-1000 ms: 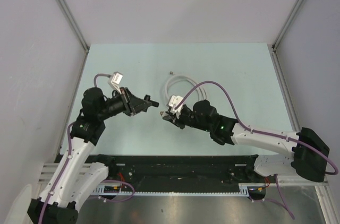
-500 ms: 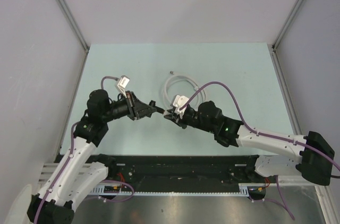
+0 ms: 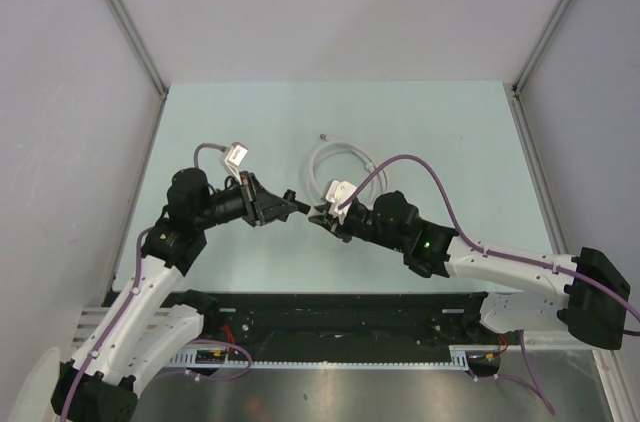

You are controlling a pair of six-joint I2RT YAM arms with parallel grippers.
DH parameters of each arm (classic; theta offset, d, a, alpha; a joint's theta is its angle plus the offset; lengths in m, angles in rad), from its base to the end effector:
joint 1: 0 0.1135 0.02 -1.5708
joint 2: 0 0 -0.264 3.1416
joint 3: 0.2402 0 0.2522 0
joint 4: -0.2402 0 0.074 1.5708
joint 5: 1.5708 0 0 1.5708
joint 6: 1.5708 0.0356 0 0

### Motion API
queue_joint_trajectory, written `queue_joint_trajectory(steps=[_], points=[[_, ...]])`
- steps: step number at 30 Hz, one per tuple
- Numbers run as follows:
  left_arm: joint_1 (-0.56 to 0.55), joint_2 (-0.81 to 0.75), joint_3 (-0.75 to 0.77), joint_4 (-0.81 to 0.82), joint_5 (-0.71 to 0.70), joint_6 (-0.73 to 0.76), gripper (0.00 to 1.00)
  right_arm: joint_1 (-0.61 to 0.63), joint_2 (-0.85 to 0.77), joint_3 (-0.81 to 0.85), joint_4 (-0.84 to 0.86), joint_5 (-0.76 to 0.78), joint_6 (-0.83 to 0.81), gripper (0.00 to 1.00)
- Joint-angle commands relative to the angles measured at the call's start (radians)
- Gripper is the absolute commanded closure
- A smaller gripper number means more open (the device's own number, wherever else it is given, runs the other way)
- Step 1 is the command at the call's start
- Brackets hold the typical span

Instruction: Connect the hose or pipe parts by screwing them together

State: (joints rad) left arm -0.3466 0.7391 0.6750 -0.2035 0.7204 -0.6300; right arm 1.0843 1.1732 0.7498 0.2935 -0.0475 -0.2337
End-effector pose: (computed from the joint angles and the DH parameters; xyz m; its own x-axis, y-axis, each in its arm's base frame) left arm 0.1522 -0.0800 0.3089 -0.7039 -0.2165 -0.6765 0.5433 0.4494 -0.7091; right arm 0.1268 0.2433 0.2968 0.1507 -0.2099 -0.9660 -0.8944 0.3873 -0.2236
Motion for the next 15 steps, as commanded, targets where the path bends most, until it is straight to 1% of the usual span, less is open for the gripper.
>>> queue_joint_trajectory(steps=[1, 6, 7, 11, 15], points=[[-0.009, 0.003, -0.008, 0.032, 0.019, -0.008, 1.0, 0.009, -0.052, 0.014, 0.145, -0.018, -0.03, 1.0], [-0.009, 0.014, 0.0, 0.03, 0.086, 0.006, 0.99, 0.014, -0.05, 0.008, 0.124, -0.047, -0.111, 1.0], [-0.011, 0.013, -0.002, 0.032, 0.096, 0.01, 0.99, 0.017, -0.059, 0.002, 0.13, -0.052, -0.159, 1.0], [-0.011, 0.04, -0.006, 0.032, 0.163, 0.013, 1.0, 0.017, -0.087, -0.01, 0.131, -0.068, -0.219, 1.0], [-0.011, 0.051, 0.0, 0.032, 0.171, 0.003, 1.0, 0.017, -0.086, -0.01, 0.139, -0.045, -0.24, 1.0]])
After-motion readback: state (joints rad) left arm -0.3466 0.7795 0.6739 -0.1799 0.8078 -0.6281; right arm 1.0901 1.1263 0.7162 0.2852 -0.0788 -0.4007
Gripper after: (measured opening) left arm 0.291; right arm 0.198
